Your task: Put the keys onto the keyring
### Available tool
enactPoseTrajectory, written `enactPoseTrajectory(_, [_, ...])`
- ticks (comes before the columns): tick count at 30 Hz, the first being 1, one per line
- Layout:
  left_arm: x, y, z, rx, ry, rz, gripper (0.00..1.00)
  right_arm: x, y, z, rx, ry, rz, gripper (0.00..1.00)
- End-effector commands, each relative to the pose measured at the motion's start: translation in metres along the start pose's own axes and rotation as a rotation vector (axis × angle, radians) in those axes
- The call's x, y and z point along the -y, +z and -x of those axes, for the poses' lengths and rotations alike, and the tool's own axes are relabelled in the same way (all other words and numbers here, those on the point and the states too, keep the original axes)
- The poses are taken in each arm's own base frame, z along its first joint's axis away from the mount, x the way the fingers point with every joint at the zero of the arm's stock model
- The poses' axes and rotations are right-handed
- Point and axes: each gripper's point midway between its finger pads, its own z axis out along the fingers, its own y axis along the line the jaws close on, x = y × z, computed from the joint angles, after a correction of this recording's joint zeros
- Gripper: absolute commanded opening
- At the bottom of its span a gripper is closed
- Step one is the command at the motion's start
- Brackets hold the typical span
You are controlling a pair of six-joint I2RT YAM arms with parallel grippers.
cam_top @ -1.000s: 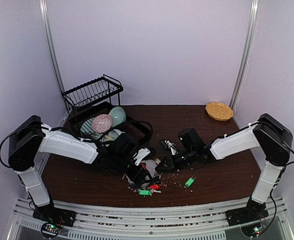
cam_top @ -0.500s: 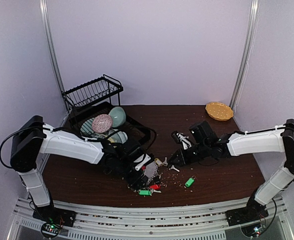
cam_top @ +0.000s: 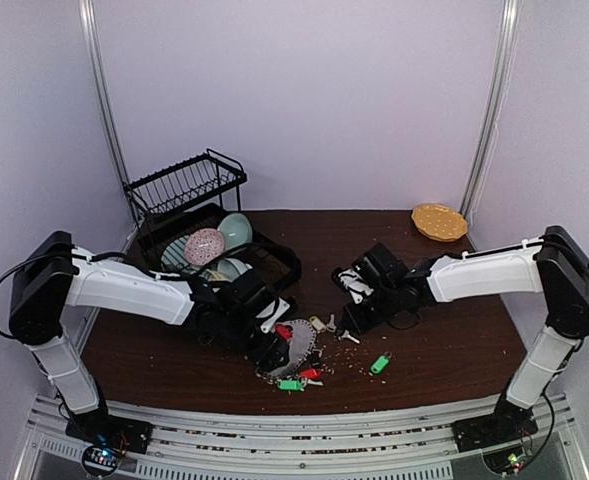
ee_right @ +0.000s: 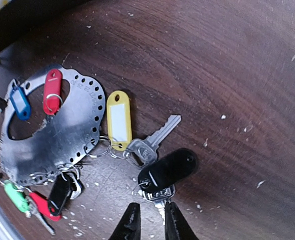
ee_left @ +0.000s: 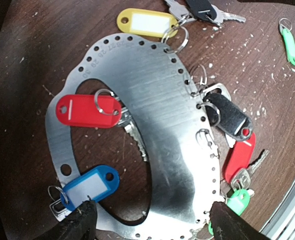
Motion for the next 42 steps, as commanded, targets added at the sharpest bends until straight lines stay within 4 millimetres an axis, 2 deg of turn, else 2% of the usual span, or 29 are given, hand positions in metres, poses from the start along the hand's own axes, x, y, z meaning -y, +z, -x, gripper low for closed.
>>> enactPoseTrajectory(1, [-0.005,-0.01,0.013,0.076,-0.018,-0.011,0.81,-0.002,0.0,-0.001,-0.043,-0.153,-0.1,0.25])
enactPoseTrajectory(5, [-0.013,-0.015,0.014,0.101,-0.026,-0.003,0.81,0.004,0.008,-0.002,-0.097,-0.191,-0.161,0.26])
enactPoseTrajectory(10, [-0.02,-0.02,0.011,0.127,-0.037,-0.004,0.81,-0.008,0.022,-0.014,-0.143,-0.219,-0.168,0.3])
enactPoseTrajectory(13, [-0.023,-0.021,0.01,0.128,-0.033,-0.005,0.81,-0.006,0.029,-0.017,-0.159,-0.215,-0.19,0.3])
enactPoseTrajectory(17, [-0.023,-0.02,0.011,0.126,-0.025,-0.01,0.81,0.006,0.031,-0.022,-0.182,-0.209,-0.257,0.25])
enactPoseTrajectory(20, [-0.023,-0.02,0.011,0.127,-0.022,-0.012,0.81,0.004,0.031,-0.024,-0.187,-0.215,-0.255,0.11])
enactPoseTrajectory(26, [-0.022,-0.02,0.014,0.13,-0.021,-0.014,0.81,0.003,0.026,-0.025,-0.195,-0.22,-0.265,0.0])
enactPoseTrajectory(30, [-0.022,-0.022,0.018,0.135,-0.013,-0.013,0.81,0.002,0.014,-0.017,-0.17,-0.216,-0.276,0.0])
enactPoseTrajectory(33, [-0.02,-0.025,0.021,0.149,-0.007,-0.025,0.81,-0.003,-0.004,-0.003,-0.113,-0.206,-0.253,0.0])
enactPoseTrajectory(36, [-0.016,-0.033,0.026,0.191,0.003,-0.042,0.81,-0.016,-0.025,0.01,-0.045,-0.183,-0.167,0.0])
enactPoseTrajectory(42, [-0.003,-0.055,0.044,0.306,0.067,-0.095,0.79,-0.04,-0.06,0.021,0.046,-0.148,0.064,0.0])
